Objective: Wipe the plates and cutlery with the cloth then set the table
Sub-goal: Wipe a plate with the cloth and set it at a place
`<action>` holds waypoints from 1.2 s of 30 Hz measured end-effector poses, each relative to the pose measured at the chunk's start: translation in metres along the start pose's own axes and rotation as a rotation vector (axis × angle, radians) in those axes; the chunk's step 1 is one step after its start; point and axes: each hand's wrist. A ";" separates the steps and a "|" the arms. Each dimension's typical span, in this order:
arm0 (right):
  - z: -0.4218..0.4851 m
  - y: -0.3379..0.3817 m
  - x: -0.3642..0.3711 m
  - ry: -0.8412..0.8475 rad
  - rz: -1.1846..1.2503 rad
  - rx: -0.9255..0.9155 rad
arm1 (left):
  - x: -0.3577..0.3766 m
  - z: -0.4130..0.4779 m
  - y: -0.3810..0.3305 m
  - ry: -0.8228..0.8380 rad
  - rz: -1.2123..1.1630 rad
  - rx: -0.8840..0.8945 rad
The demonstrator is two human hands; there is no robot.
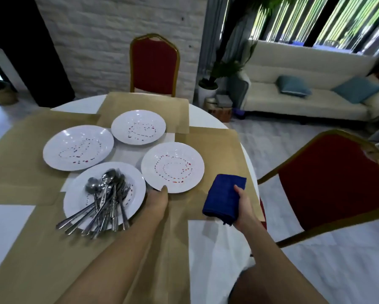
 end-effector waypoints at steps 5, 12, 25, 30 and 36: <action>0.018 0.007 0.033 -0.025 -0.004 0.040 | 0.017 0.016 0.004 -0.081 0.078 -0.051; 0.038 0.002 0.042 -0.070 -0.019 0.024 | 0.036 0.013 -0.002 -0.010 -0.093 -0.107; -0.021 0.048 0.043 -0.103 -0.946 -1.229 | -0.037 -0.028 -0.072 0.427 -0.438 0.110; -0.049 -0.006 0.043 0.375 -1.549 -1.343 | -0.070 -0.063 -0.092 0.435 -0.506 0.075; -0.067 -0.017 0.065 0.531 -1.519 -1.488 | -0.106 -0.095 -0.093 0.433 -0.385 0.024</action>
Point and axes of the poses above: each hand's wrist, its own z-axis towards the middle knuckle, its own x-axis out of the palm, y = z × x, and after that the axes turned 14 degrees about -y, right-handed
